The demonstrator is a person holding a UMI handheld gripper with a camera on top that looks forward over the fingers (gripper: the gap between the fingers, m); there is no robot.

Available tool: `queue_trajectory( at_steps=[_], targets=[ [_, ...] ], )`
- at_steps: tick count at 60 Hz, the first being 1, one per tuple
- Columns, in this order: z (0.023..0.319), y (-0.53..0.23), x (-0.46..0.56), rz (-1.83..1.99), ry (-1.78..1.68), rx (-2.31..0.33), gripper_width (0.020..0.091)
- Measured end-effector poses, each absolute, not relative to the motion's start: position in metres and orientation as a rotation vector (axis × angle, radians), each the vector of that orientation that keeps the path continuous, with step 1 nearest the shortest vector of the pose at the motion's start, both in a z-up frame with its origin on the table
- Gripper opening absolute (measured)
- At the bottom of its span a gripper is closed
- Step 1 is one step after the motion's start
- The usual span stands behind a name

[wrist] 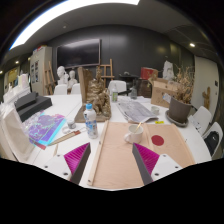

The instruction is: Pour water

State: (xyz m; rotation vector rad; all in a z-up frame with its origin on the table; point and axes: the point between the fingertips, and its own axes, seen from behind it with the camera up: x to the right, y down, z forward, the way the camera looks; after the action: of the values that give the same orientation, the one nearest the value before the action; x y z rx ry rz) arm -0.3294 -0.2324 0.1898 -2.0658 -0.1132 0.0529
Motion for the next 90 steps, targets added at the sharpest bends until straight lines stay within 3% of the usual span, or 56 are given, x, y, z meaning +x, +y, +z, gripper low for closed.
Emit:
queue_trajectory(
  at_steps=[17, 34, 40, 45, 49, 55, 63, 74, 90],
  targets=[
    [0.154, -0.118, -0.434, 0.059, -0.100, -1.962, 0.0855],
    [0.082, -0.006, -0.464, 0.028, -0.074, -1.974, 0.0850],
    [0.066, 0.017, -0.466, 0.015, -0.065, -1.980, 0.0789],
    [0.056, 0.028, -0.468, 0.012, -0.066, -1.987, 0.0676],
    [0.057, 0.032, -0.465, 0.008, -0.053, -1.968, 0.0526],
    [0.057, 0.033, -0.464, 0.017, -0.045, -1.962, 0.0482],
    [0.057, 0.030, -0.465, 0.026, -0.052, -1.966, 0.0372],
    [0.073, 0.030, -0.461, 0.084, -0.012, -1.968, 0.0373],
    [0.170, 0.039, -0.443, 0.726, 0.479, -1.811, 0.0369]
  ],
)
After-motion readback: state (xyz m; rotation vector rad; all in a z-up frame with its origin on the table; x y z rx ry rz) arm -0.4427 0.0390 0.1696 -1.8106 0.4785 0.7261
